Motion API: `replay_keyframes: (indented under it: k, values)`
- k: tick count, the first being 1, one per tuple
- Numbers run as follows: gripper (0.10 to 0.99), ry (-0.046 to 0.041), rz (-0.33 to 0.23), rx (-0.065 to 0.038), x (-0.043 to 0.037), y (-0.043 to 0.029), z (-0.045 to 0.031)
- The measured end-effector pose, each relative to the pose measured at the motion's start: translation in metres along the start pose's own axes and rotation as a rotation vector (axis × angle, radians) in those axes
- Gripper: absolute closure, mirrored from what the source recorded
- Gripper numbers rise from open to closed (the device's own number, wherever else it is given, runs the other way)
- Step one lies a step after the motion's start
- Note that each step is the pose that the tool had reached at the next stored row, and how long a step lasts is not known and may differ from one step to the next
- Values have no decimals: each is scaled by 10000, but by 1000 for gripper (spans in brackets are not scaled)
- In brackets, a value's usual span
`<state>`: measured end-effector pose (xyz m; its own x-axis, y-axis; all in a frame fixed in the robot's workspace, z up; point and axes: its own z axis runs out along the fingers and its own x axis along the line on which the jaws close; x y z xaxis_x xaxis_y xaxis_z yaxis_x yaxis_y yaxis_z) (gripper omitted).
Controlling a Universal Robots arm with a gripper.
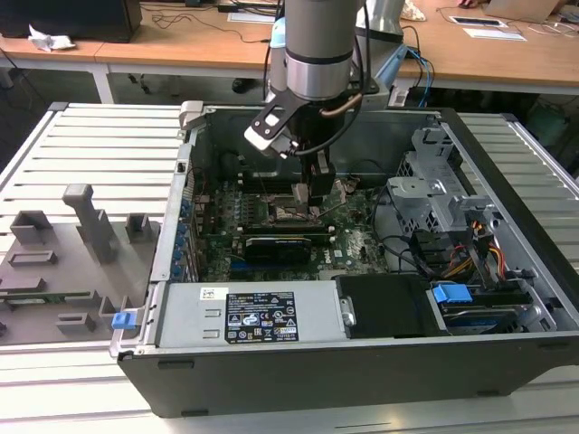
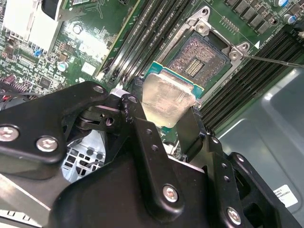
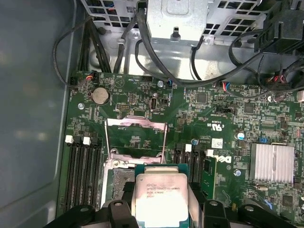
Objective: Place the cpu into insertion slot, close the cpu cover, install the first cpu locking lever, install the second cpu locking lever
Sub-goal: 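Place the cpu into insertion slot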
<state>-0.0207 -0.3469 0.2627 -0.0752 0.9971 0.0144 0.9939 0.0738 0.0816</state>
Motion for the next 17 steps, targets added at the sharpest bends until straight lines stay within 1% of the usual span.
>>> replay_keyframes:
  k: [17]
  values:
    - [557, 0, 0, 0, 0, -3, 36]
